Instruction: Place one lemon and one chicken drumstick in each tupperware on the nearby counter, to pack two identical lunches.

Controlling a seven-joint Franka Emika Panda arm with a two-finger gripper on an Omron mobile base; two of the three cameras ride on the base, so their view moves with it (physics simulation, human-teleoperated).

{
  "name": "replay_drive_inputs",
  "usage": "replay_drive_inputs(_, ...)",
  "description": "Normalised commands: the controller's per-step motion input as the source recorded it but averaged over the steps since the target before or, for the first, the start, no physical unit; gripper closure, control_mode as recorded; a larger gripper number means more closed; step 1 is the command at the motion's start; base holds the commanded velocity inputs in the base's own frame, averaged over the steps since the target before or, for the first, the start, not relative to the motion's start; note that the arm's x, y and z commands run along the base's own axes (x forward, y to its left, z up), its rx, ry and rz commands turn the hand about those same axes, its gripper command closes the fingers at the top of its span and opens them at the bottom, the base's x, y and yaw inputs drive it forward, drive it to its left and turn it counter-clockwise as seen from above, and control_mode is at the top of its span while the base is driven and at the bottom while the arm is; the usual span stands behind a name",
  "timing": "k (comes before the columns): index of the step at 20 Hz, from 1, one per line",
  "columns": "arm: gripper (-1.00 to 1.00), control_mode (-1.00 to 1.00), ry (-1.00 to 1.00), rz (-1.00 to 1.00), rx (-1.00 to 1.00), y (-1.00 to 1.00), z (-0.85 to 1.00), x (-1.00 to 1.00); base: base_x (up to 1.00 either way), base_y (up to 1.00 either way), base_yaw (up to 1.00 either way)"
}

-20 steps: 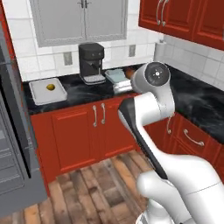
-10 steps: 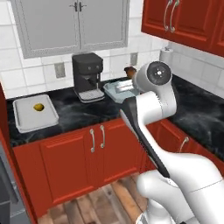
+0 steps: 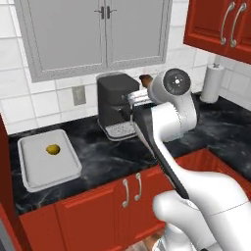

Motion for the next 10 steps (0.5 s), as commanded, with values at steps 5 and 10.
replay_drive_inputs(5, 1.0, 1.0, 0.0, 0.0, 0.0, 0.0, 0.0, 0.0, 0.91, 0.11, 0.02)
replay_drive_inputs(10, 1.0, 1.0, 0.0, 0.0, 0.0, 0.0, 0.0, 0.0, 0.52, 0.14, 0.11)
